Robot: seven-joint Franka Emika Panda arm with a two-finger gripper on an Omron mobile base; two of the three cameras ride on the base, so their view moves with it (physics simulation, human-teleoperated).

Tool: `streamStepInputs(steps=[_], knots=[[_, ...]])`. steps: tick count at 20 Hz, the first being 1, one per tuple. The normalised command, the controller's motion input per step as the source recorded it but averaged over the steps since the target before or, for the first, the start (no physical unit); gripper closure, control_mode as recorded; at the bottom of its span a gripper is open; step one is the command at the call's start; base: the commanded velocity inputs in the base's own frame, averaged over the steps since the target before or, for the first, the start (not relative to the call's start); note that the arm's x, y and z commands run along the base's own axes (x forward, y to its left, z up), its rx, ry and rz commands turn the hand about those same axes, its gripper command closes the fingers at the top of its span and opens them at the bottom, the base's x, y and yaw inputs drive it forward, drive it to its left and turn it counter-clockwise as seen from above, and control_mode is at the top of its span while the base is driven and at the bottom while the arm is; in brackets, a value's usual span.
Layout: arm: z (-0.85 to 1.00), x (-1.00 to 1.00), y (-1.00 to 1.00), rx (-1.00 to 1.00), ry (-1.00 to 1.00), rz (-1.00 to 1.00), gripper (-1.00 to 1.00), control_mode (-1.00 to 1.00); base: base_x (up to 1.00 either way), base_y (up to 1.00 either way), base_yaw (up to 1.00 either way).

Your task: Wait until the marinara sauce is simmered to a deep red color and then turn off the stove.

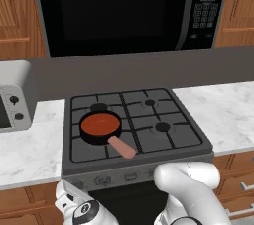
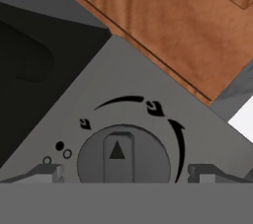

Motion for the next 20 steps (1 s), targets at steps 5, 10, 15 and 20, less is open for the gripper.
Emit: streamStepInputs(steps=[5, 10, 15, 20], knots=[[0.0, 0.0, 0.0, 0.0, 0.0, 0.0, -1.0, -1.0, 0.0, 0.0, 0.0], [0.0, 0.0, 0.0, 0.0, 0.0, 0.0, -1.0, -1.0, 0.0, 0.0, 0.0], [0.0, 0.0, 0.0, 0.0, 0.0, 0.0, -1.0, -1.0, 0.0, 0.0, 0.0], [0.0, 0.0, 0.0, 0.0, 0.0, 0.0, -1.0, -1.0, 0.0, 0.0, 0.0]])
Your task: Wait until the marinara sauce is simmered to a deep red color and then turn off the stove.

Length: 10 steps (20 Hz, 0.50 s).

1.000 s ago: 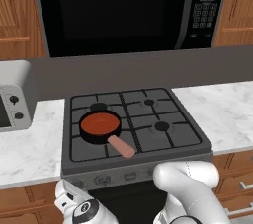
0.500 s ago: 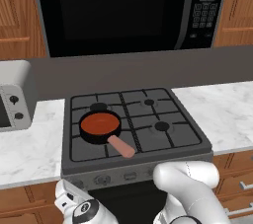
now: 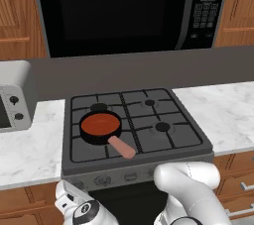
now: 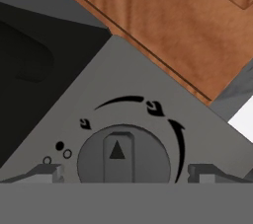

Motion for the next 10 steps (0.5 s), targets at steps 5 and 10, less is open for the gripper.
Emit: streamStepInputs(steps=[5, 10], knots=[[0.0, 0.0, 0.0, 0.0, 0.0, 0.0, -1.0, -1.0, 0.0, 0.0, 0.0], [0.0, 0.0, 0.0, 0.0, 0.0, 0.0, -1.0, -1.0, 0.0, 0.0, 0.0]])
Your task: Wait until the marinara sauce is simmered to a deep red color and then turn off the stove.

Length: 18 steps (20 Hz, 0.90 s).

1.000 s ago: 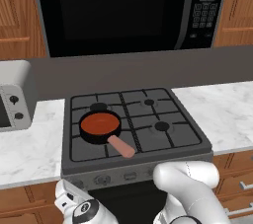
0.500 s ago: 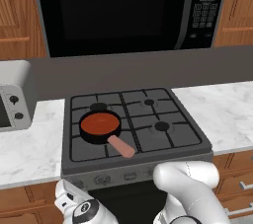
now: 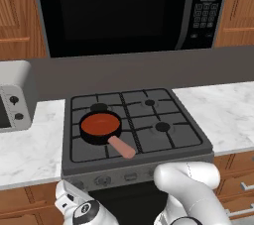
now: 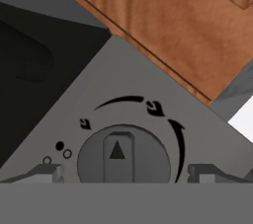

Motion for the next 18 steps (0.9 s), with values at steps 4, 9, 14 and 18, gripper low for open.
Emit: streamStepInputs(steps=[4, 9, 14, 18], knots=[[0.0, 0.0, 0.0, 0.0, 0.0, 0.0, -1.0, -1.0, 0.0, 0.0, 0.0], [0.0, 0.0, 0.0, 0.0, 0.0, 0.0, -1.0, -1.0, 0.0, 0.0, 0.0], [0.0, 0.0, 0.0, 0.0, 0.0, 0.0, -1.0, -1.0, 0.0, 0.0, 0.0], [0.0, 0.0, 0.0, 0.0, 0.0, 0.0, -1.0, -1.0, 0.0, 0.0, 0.0]])
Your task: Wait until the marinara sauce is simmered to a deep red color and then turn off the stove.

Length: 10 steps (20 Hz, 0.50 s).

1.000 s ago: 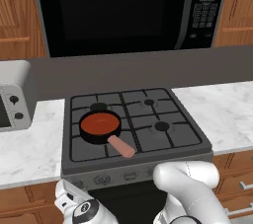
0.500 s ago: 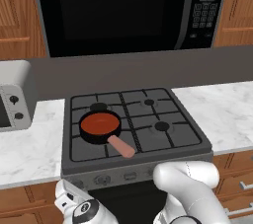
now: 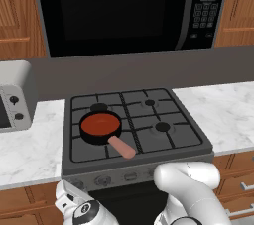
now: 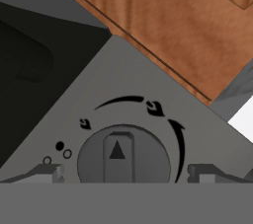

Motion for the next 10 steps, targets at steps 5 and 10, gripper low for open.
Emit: streamStepInputs(steps=[5, 10], knots=[[0.0, 0.0, 0.0, 0.0, 0.0, 0.0, -1.0, -1.0, 0.0, 0.0, 0.0], [0.0, 0.0, 0.0, 0.0, 0.0, 0.0, -1.0, -1.0, 0.0, 0.0, 0.0]])
